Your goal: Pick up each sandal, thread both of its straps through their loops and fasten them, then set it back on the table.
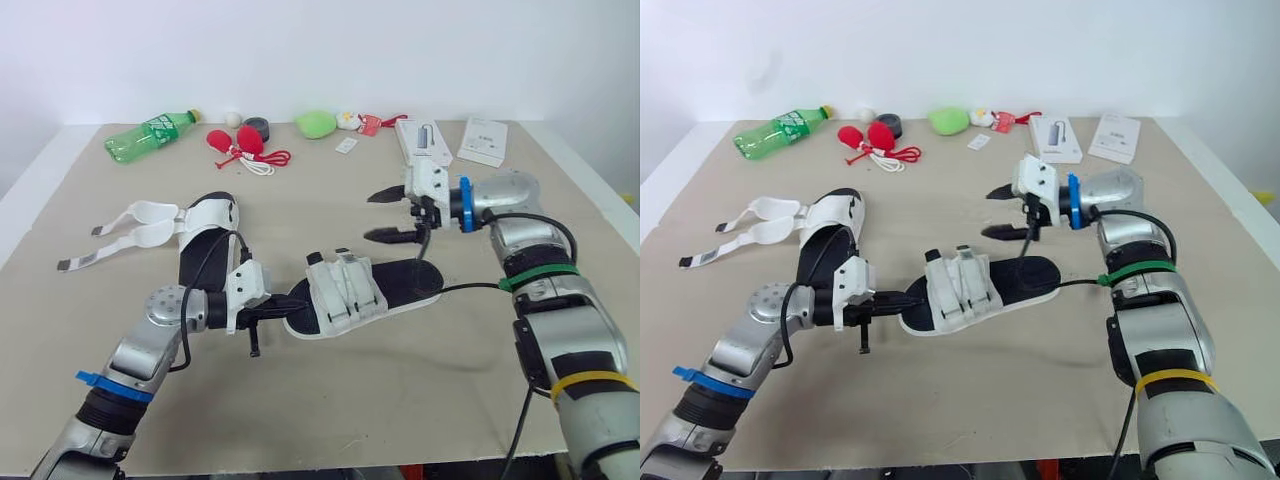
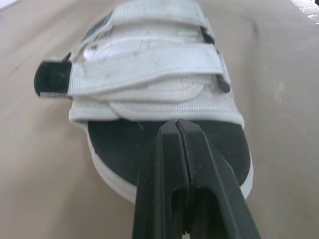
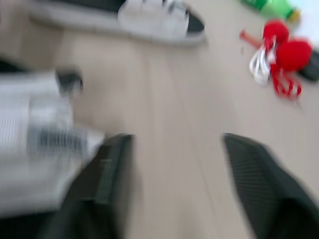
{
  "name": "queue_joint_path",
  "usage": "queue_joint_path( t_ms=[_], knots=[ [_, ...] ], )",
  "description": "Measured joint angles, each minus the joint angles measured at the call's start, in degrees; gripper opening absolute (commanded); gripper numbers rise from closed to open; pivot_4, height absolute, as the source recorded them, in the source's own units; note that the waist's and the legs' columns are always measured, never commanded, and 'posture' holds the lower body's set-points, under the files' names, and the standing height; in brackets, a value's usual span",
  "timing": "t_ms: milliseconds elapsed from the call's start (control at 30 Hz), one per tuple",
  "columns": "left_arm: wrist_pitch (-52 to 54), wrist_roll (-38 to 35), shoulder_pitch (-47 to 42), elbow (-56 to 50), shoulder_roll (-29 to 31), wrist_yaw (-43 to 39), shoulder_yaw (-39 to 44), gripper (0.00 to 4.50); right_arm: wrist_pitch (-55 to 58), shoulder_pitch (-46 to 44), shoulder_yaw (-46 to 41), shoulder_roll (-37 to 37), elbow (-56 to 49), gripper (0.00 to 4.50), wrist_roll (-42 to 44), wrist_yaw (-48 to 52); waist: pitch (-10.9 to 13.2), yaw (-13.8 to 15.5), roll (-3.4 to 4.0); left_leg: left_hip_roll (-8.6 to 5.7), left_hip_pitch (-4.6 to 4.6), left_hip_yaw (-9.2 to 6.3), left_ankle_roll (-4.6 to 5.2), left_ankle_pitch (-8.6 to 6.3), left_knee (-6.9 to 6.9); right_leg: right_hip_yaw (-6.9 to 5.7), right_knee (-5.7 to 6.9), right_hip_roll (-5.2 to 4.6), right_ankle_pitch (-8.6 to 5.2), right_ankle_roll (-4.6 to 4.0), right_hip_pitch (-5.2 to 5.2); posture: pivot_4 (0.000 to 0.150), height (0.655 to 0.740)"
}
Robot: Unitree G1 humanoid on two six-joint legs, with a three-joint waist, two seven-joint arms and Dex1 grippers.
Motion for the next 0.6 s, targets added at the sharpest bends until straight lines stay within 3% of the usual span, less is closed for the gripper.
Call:
queue_joint_path(
  t_ms=[200,433,600],
  knots=[
    [1.53,-2.62,2.27,-4.44,1.87,0.05,2.21,0.00,-5.98,0.90,-1.03,-0.48,5.99,4.43,-0.09,3.42,0.04,-0.32,0.05,0.01,0.02,-0.02,0.00,0.00,-0.03,0.00,0.01,0.03,0.00,-0.01,-0.01,0.150,0.7400],
    [2.07,-2.76,4.35,-6.80,3.14,0.18,2.77,0.00,-12.18,2.56,-2.32,1.95,9.78,4.43,-2.41,-2.51,0.05,-0.33,0.05,0.01,0.04,-0.02,-0.02,0.02,0.04,0.00,0.01,0.03,0.01,0.07,0.02,0.150,0.7400],
    [2.10,-2.69,4.75,-7.91,3.60,0.20,2.67,0.00,-13.82,3.24,-2.32,3.43,10.37,4.43,-2.75,-1.04,0.05,-0.32,0.06,0.01,0.04,-0.02,-0.03,0.02,0.05,0.01,0.01,0.02,0.03,0.07,0.04,0.150,0.7400]
  ],
)
